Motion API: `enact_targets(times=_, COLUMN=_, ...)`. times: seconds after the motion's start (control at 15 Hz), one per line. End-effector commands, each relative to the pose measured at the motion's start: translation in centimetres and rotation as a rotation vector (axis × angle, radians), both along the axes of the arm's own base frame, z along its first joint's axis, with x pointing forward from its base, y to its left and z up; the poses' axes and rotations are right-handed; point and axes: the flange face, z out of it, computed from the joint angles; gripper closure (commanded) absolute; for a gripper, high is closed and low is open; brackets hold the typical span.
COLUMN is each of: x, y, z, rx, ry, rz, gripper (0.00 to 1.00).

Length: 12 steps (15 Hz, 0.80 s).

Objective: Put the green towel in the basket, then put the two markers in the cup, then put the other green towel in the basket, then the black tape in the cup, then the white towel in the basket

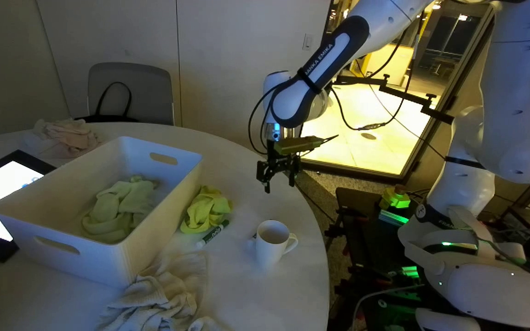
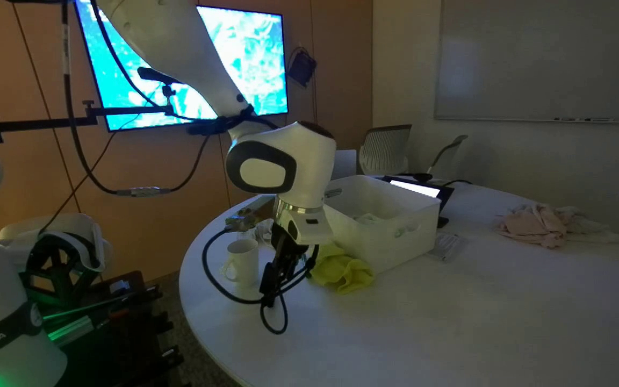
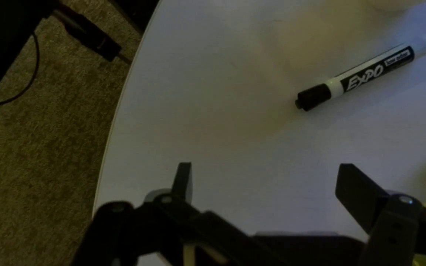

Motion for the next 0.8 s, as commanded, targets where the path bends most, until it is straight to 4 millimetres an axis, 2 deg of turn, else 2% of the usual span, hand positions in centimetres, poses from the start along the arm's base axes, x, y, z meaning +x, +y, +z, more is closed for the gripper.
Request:
enact_targets(times=0.0, x=-0.7, y=1.3, z=-1.2, rx=0.01, ry=-0.049, rz=-0.049, gripper=0.0)
enact_targets(times=0.33, x=-0.2, y=3.6, z=-2.8, rx=-0.008, ry=-0.059, rz=-0.062, gripper=0.0)
enact_targets(times=0.73, x=0.0, y=8.1, z=-4.1, rx=0.0, ry=-0.058, rz=-0.136, gripper=0.0)
